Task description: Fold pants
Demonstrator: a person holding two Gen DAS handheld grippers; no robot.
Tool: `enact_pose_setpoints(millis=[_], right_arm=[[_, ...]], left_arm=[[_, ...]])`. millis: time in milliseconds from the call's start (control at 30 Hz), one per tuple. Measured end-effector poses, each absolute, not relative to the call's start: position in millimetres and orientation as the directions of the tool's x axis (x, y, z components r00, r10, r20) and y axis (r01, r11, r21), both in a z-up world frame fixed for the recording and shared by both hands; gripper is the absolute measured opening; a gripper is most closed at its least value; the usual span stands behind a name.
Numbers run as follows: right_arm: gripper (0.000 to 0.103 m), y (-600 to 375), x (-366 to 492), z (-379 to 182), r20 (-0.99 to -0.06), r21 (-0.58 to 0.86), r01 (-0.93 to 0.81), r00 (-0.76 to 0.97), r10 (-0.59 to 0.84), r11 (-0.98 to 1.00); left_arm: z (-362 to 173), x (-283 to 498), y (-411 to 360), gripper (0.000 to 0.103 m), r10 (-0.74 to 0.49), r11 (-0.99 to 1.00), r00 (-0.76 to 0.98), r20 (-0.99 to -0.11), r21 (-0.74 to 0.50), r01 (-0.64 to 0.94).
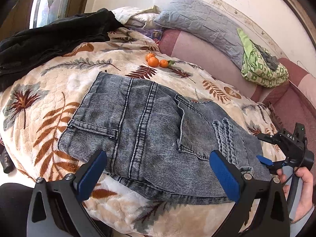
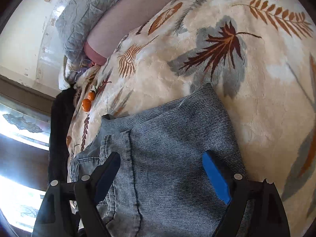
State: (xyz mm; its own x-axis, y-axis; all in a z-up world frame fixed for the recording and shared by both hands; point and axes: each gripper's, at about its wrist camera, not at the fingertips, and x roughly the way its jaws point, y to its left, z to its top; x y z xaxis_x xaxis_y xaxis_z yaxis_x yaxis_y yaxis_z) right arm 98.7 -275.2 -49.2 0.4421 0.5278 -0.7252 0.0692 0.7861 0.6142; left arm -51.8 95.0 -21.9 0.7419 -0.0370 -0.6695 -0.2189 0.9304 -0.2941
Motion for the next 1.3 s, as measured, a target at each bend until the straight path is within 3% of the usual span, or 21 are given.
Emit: enact_pose_setpoints(millis=[400, 567, 700, 900, 967, 1100, 1300], right_arm=[[0.088, -266.6, 93.5, -48.4, -0.718, 0.604, -0.003, 0.432, 0.546, 0.797], [0.088, -265.9, 89.4, -46.3, -0.729, 0.589, -0.024, 0.416, 0.544, 0.808], [0.088, -267.9, 86.8, -46.0, -0.73, 0.591, -0.03, 0.406, 0.55, 0.806], [0.088, -264.2, 85.9, -45.3, -0.741, 0.568, -0.04, 0.41, 0.532, 0.822], [0.088, -263.3, 85.5, -45.5, -0.743, 0.562, -0.043, 0.412, 0.528, 0.826], [0.089, -261.4, 85.0, -45.7, -0.745, 0.555, -0.048, 0.417, 0.521, 0.831], [0.097, -249.6, 84.3, -44.7, -0.761, 0.509, -0.084, 0.421, 0.494, 0.857]], left_arm=[[-29.7, -39.8, 62.0, 0.103, 0.038, 0.964, 0.721, -0.692, -0.165, -0.209], [-0.4, -56.0, 77.3, 0.103, 0.104, 0.937, 0.823, -0.559, -0.222, -0.269], [21.5, -31.8, 89.5, 0.103, 0.083, 0.935, 0.81, -0.58, -0.237, -0.265], [27.0, 2.2, 88.2, 0.103, 0.109, 0.978, 0.828, -0.55, -0.087, -0.187], [6.4, 9.6, 95.1, 0.103, 0.158, 0.963, 0.76, -0.63, -0.073, -0.261], [-26.3, 14.3, 119.7, 0.103, -0.02, 0.902, 0.668, -0.744, -0.301, -0.309], [-24.5, 10.6, 127.4, 0.103, 0.016, 0.891, 0.676, -0.737, -0.296, -0.344]])
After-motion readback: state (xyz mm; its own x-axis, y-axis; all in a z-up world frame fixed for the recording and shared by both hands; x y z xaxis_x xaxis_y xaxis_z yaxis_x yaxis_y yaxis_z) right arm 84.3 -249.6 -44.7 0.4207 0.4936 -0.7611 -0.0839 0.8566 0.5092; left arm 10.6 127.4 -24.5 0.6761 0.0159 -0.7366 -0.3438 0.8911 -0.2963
